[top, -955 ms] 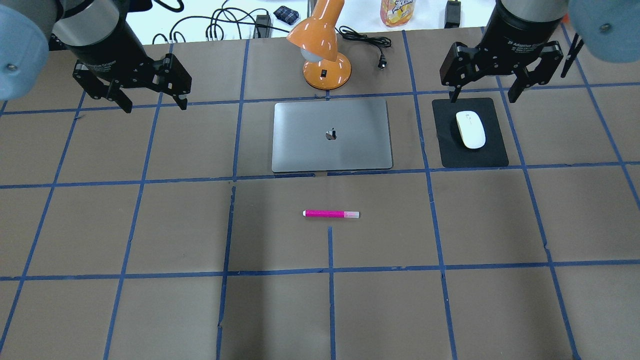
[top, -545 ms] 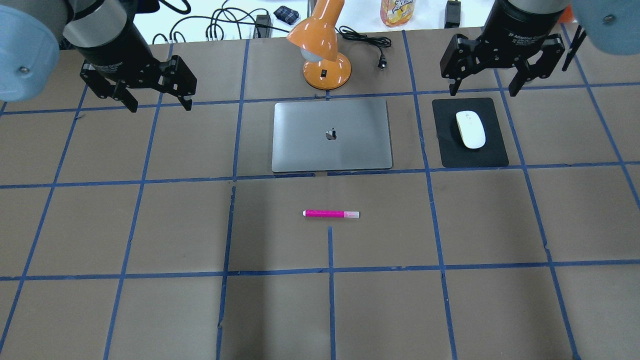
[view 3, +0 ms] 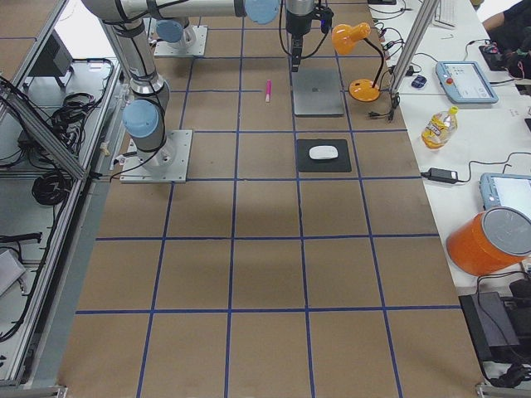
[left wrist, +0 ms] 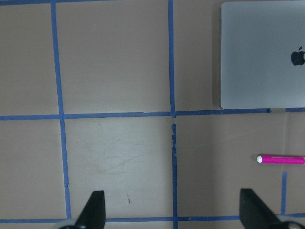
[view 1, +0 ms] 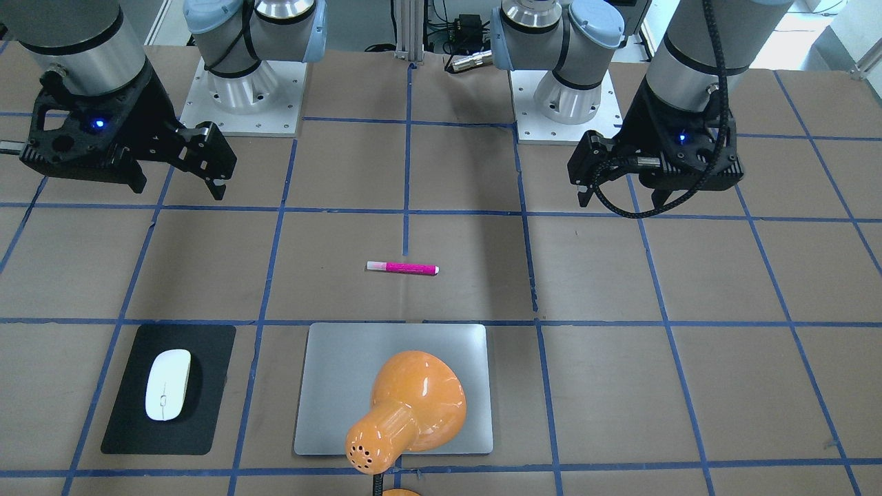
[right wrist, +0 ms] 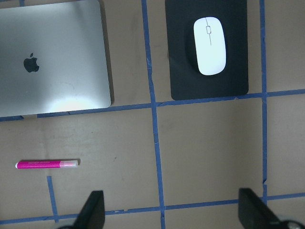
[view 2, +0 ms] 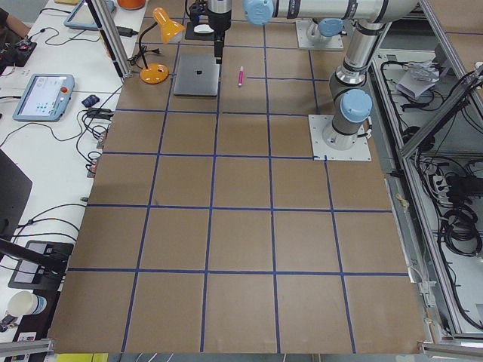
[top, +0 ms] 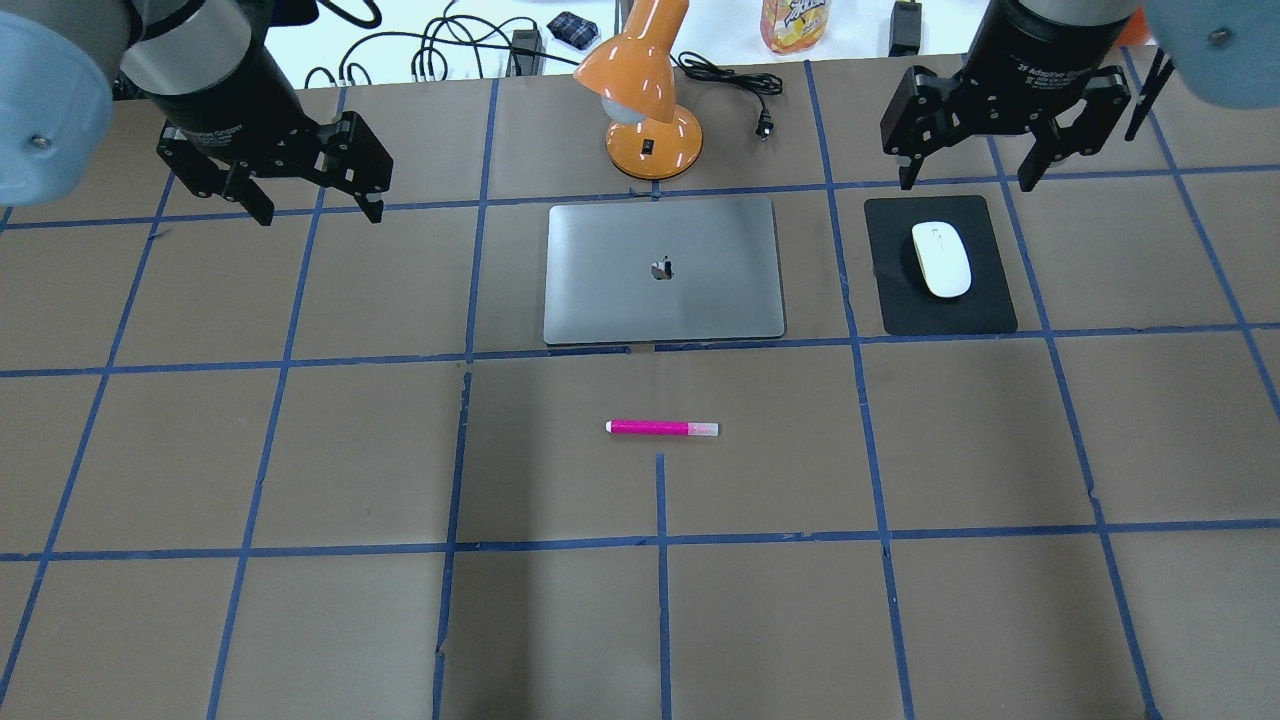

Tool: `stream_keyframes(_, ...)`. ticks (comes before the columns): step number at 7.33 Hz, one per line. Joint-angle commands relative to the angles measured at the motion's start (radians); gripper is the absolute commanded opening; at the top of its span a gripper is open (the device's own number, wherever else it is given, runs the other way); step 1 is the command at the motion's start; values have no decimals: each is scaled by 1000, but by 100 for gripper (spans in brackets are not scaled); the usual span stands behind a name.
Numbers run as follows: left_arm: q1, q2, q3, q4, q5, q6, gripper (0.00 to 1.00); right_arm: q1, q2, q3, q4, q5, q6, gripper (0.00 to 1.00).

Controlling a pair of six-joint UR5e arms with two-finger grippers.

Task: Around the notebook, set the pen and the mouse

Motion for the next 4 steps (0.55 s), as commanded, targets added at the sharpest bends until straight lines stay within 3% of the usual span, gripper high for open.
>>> stream_keyframes(1,0,5,-3,0,0,0,100,0,1,0,-1,0,0,100)
stream_keyframes(4,0,5,-9,3,0,0,100,-2,1,0,1,0,0,100)
